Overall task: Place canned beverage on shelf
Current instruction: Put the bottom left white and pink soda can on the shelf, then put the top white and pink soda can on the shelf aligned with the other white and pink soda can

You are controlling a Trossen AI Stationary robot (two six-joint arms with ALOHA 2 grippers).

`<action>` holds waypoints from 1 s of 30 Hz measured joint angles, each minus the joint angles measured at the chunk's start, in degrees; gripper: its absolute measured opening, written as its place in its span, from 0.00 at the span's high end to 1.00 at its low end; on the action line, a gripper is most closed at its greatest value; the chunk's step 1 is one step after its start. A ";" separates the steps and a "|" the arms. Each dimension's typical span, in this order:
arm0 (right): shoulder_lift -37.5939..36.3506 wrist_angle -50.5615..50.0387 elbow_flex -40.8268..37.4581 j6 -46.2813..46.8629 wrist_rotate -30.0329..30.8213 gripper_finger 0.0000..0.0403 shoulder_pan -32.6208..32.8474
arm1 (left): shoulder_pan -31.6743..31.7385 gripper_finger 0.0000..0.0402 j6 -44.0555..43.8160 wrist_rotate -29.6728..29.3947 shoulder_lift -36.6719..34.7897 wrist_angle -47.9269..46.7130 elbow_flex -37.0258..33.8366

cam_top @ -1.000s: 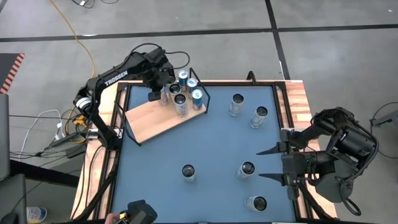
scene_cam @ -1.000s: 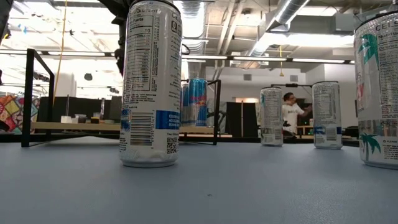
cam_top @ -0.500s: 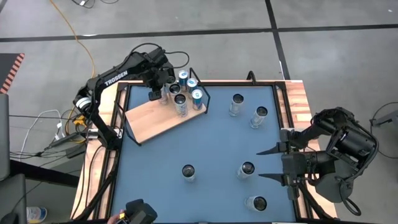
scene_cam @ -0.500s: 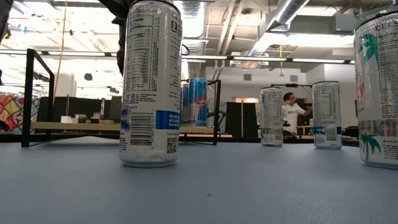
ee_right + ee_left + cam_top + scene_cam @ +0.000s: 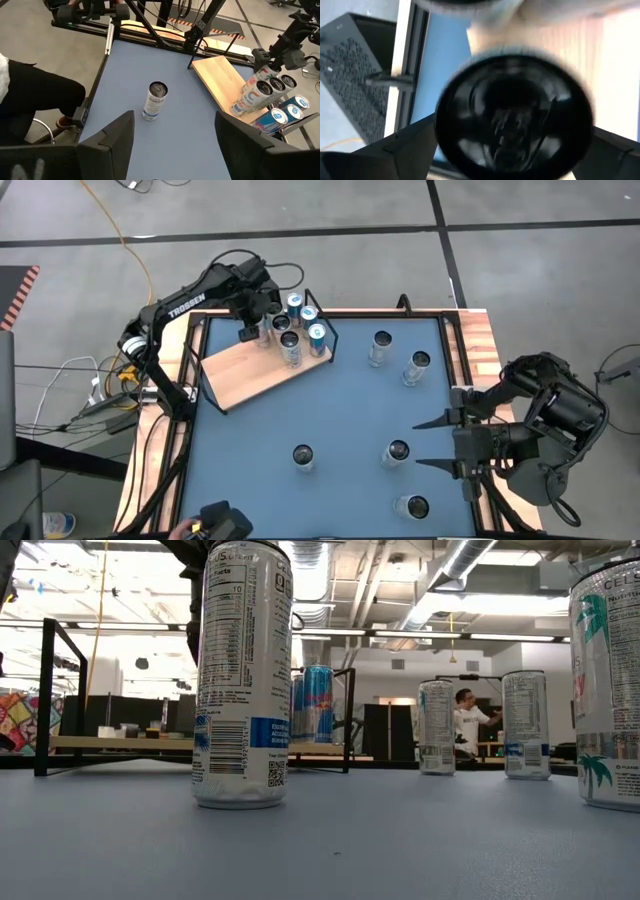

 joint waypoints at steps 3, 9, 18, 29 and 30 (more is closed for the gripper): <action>0.00 0.00 0.00 -0.16 0.00 0.37 0.00 | -0.43 0.08 0.14 -1.47 0.00 -1.26 0.00; 0.00 0.00 0.00 -0.87 0.11 0.37 -0.26 | -1.68 0.08 0.09 -4.25 0.00 -3.63 0.63; -0.07 0.02 0.00 -8.00 10.82 0.37 -3.51 | -4.26 0.08 -7.18 -2.95 0.00 -11.52 14.39; -5.74 1.15 0.07 -22.32 9.59 0.37 -25.22 | -13.00 0.08 -15.73 8.40 -0.02 -15.88 42.44; -5.71 1.91 0.07 -24.08 5.89 0.37 -28.44 | -14.15 0.08 -15.91 9.61 -0.02 -15.96 44.53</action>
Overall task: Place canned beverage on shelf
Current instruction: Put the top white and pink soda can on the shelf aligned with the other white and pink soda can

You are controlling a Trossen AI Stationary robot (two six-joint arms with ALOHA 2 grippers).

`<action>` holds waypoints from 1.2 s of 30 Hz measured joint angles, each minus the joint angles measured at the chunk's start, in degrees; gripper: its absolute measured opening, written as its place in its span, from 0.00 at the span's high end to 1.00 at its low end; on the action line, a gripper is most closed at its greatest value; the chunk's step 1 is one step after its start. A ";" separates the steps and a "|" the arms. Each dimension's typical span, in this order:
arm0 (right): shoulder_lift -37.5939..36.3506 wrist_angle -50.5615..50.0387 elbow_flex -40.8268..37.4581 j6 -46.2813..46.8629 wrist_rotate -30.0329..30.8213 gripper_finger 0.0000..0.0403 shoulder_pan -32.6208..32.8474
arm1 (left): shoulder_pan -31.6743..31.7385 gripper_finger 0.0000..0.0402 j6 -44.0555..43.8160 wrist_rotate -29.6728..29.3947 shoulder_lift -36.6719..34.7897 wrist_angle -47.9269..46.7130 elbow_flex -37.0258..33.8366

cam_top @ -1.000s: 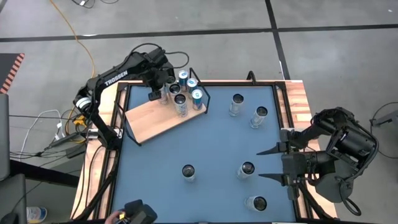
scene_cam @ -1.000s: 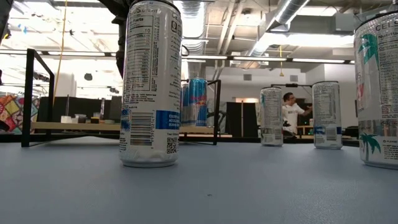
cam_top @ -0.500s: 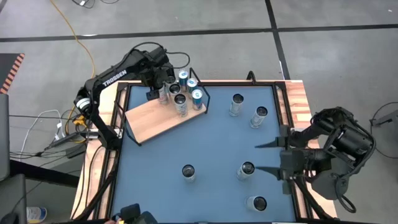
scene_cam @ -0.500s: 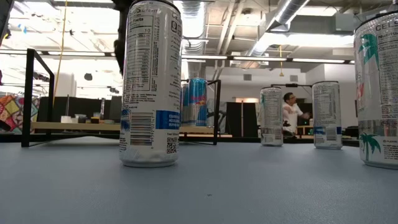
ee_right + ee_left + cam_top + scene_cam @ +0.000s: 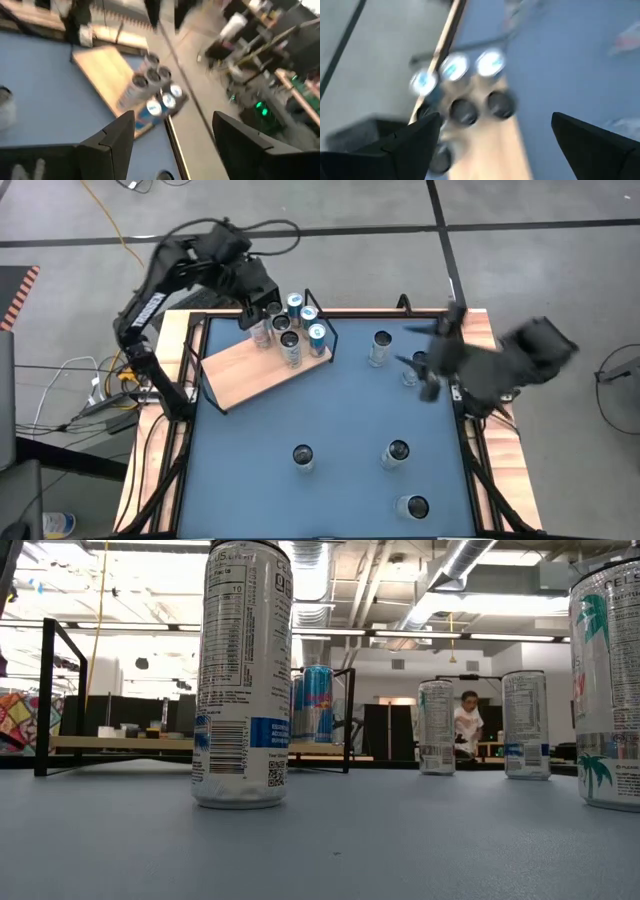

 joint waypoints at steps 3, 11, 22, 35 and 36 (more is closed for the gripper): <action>1.23 5.79 0.00 -8.00 -16.84 0.37 -8.90 | -3.63 0.08 -1.89 4.29 -2.03 3.19 1.02; 10.56 19.96 -0.07 -25.24 -51.29 0.37 -22.59 | -13.93 0.08 -5.33 7.67 -8.77 10.70 -0.62; 29.99 32.79 -0.13 -31.92 -65.65 0.63 -29.56 | -24.41 0.08 -4.83 6.18 -12.18 12.15 -0.64; 40.93 43.08 -0.07 -32.97 -42.38 0.97 -30.41 | -26.91 0.08 -1.14 5.99 -12.48 12.70 -0.67; 41.01 42.60 -0.09 -33.49 -40.96 0.98 -30.40 | -26.91 0.08 -0.60 6.00 -12.48 12.70 -0.67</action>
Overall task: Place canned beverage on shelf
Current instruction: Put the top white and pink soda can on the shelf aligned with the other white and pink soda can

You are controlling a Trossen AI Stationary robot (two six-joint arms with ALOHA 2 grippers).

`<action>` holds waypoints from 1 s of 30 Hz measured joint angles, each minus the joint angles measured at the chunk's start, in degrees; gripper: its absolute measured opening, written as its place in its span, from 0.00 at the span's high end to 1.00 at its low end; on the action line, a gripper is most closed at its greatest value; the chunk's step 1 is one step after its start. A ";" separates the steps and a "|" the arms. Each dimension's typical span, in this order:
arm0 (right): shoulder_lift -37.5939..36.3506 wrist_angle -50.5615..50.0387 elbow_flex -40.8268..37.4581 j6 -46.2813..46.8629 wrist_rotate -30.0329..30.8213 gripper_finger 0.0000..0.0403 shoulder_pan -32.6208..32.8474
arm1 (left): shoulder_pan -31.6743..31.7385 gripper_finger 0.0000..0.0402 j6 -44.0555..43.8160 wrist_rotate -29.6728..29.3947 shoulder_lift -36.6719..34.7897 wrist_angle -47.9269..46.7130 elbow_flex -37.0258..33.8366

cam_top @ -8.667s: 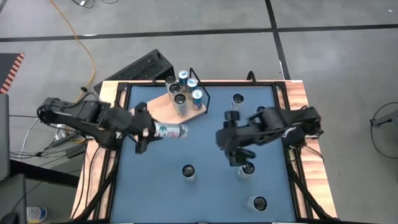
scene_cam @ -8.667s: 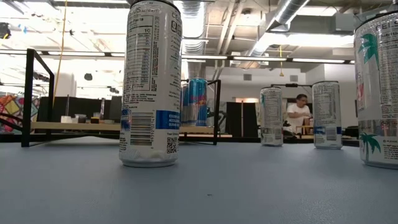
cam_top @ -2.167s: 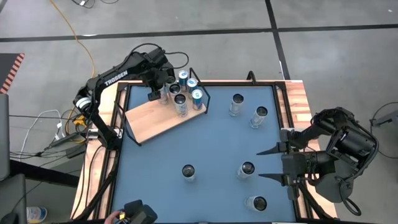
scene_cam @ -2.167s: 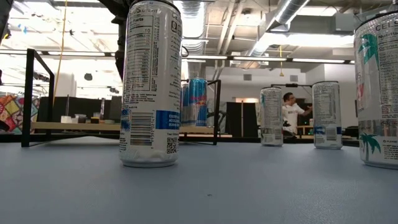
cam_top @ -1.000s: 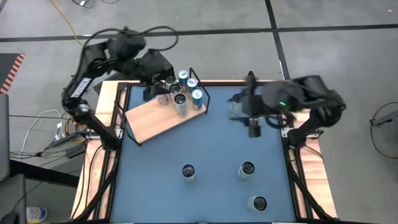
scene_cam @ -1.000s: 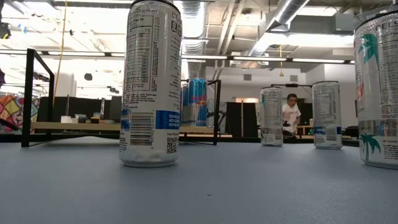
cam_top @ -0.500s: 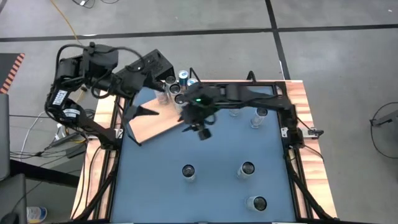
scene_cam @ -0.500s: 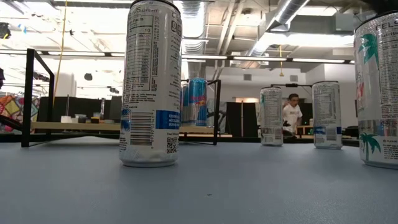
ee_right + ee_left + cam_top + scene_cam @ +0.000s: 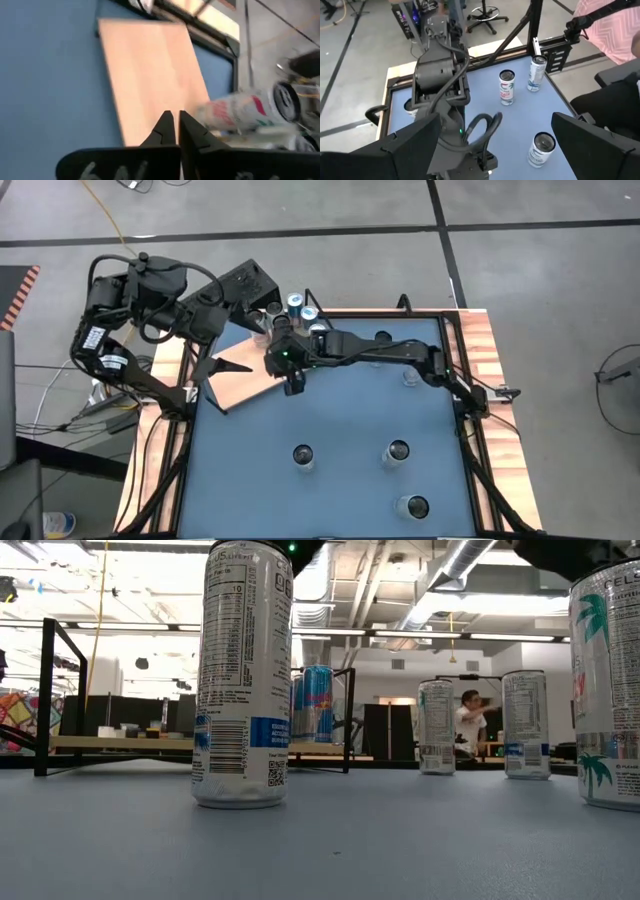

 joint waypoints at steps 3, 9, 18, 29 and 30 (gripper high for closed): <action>0.02 0.16 0.00 -0.85 0.80 1.00 -0.02 | 0.00 0.08 1.28 0.02 0.01 0.00 0.00; 0.02 0.99 0.00 -0.77 2.08 1.00 -0.90 | 0.00 0.08 1.32 0.01 0.09 0.00 0.00; -0.01 0.29 0.00 1.14 4.15 1.00 -2.32 | 0.00 0.08 1.28 0.02 0.15 1.90 -0.02; -9.06 -10.71 -0.05 -4.13 13.49 1.00 3.23 | 0.02 0.08 -4.21 -3.49 3.47 1.07 -0.03; -11.11 -13.03 0.05 -3.80 14.03 1.00 4.11 | 0.02 0.08 -4.88 -4.36 3.97 0.88 -0.04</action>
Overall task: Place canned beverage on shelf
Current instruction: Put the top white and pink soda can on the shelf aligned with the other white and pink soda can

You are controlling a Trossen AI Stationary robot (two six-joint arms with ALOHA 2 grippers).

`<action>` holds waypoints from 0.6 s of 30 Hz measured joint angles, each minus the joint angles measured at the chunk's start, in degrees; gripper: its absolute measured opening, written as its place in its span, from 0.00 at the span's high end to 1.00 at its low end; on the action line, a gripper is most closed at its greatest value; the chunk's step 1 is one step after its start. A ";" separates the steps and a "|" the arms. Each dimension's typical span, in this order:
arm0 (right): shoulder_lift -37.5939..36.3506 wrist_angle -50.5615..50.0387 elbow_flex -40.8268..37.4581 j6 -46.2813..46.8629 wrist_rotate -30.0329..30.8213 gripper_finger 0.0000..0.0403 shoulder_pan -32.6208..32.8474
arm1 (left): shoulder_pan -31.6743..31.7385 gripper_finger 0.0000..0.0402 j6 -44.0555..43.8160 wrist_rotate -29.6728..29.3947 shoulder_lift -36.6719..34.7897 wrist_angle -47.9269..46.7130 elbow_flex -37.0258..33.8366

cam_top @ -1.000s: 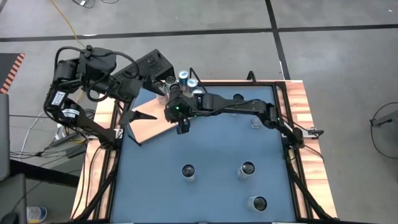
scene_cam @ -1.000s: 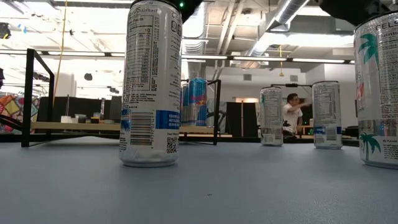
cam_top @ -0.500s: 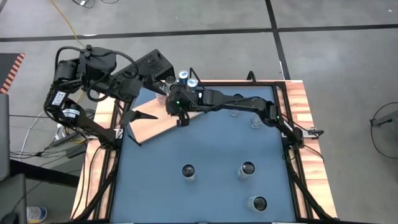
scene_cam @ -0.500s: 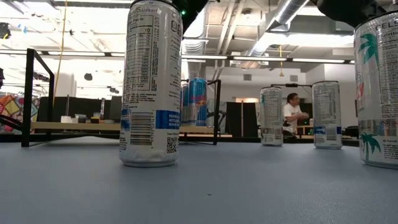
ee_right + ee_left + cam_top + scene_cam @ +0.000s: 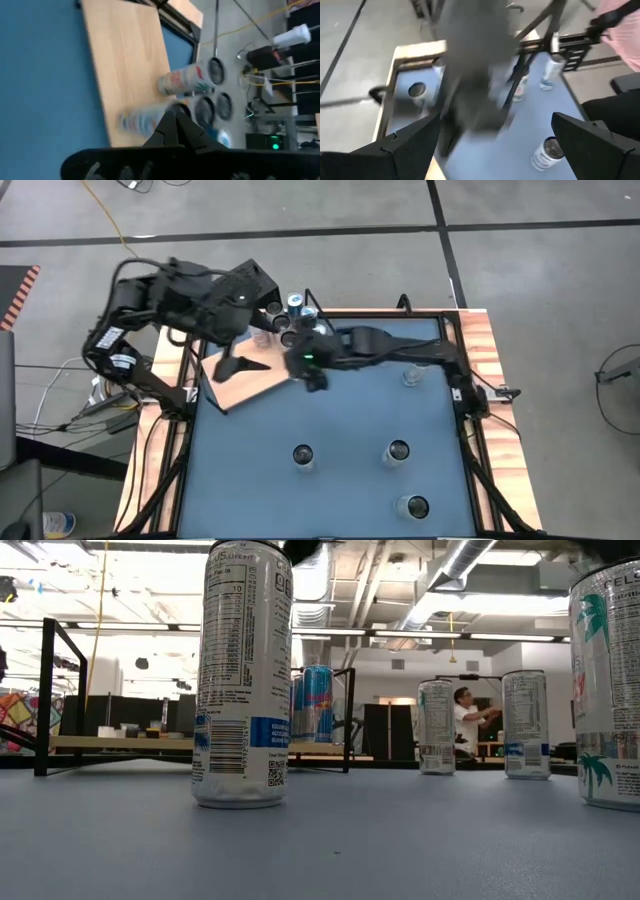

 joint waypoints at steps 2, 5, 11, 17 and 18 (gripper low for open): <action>-4.53 -6.67 0.04 2.62 -0.55 1.00 0.87 | 0.04 0.08 -0.18 -1.02 1.14 -1.09 0.00; -11.02 -16.78 0.03 9.74 -4.24 1.00 1.26 | -0.17 0.08 1.59 -0.10 2.38 -2.61 -0.02; -22.54 -31.81 -0.11 27.47 -8.18 1.00 1.84 | -6.28 0.08 8.09 6.60 0.95 -1.25 0.03; -40.92 -29.84 -14.76 38.63 -3.20 1.00 13.82 | -16.60 0.08 7.80 -5.78 -2.41 -3.62 -0.04; -44.64 -28.85 -18.91 42.37 0.06 1.00 16.54 | -18.11 0.08 7.36 -7.19 -3.48 -3.06 -0.04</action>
